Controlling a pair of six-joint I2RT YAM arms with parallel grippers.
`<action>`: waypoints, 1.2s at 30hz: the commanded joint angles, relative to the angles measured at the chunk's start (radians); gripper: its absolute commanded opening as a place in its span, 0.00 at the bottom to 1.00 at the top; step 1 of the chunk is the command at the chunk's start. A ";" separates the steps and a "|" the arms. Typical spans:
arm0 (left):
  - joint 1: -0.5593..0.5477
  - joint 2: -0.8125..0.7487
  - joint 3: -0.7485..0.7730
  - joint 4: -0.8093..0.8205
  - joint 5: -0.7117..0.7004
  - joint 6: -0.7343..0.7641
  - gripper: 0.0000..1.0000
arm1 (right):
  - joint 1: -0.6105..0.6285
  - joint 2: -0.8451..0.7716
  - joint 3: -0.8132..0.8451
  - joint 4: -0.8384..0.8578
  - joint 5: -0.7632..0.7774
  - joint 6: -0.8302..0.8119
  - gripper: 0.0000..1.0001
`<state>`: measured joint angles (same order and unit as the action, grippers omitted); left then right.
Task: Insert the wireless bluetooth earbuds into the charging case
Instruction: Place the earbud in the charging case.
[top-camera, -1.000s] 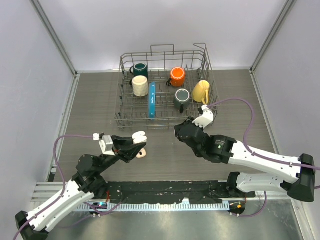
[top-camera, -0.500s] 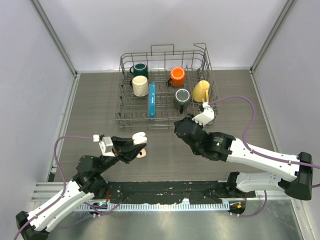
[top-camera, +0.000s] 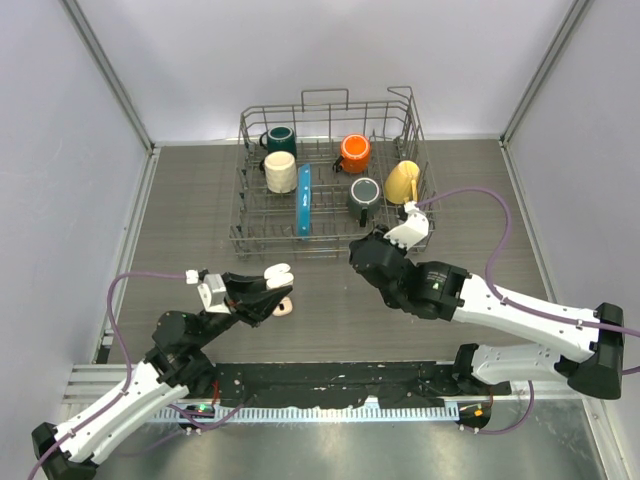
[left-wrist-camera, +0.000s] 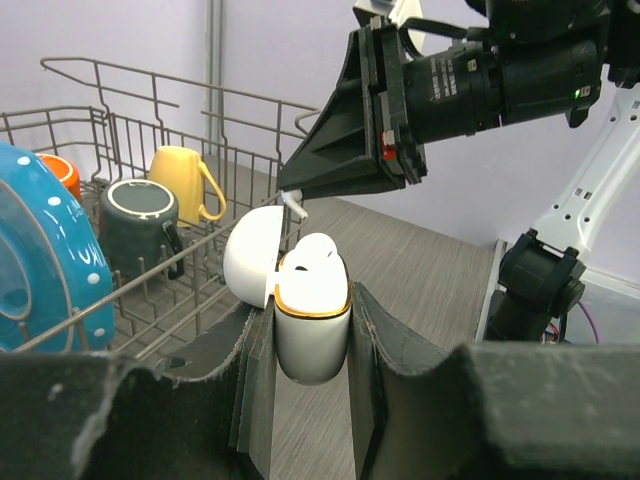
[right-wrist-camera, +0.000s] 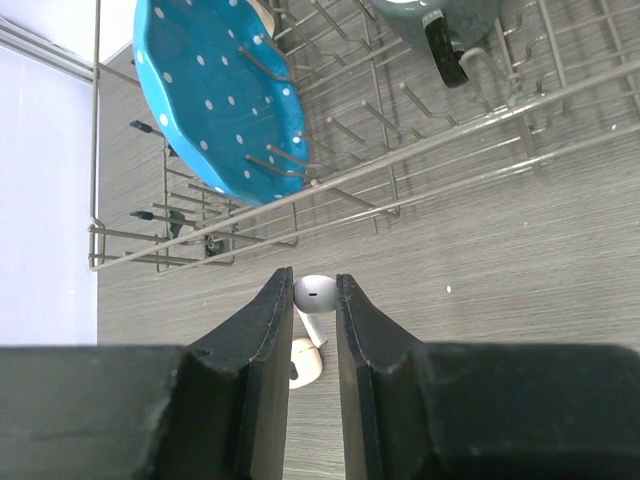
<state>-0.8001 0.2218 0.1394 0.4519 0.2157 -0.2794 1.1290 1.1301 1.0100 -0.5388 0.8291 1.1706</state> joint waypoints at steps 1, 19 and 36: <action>0.001 -0.006 0.011 0.025 -0.025 0.026 0.00 | -0.001 0.004 0.081 -0.021 0.064 -0.025 0.01; 0.002 0.005 0.017 0.039 -0.078 0.008 0.00 | -0.002 -0.085 0.029 0.063 0.056 -0.083 0.01; 0.002 0.048 0.066 -0.012 -0.091 0.026 0.00 | -0.003 -0.127 0.012 0.131 0.053 -0.184 0.01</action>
<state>-0.8001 0.2531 0.1738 0.3923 0.1474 -0.2462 1.1294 1.0508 1.0370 -0.4633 0.8509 1.0092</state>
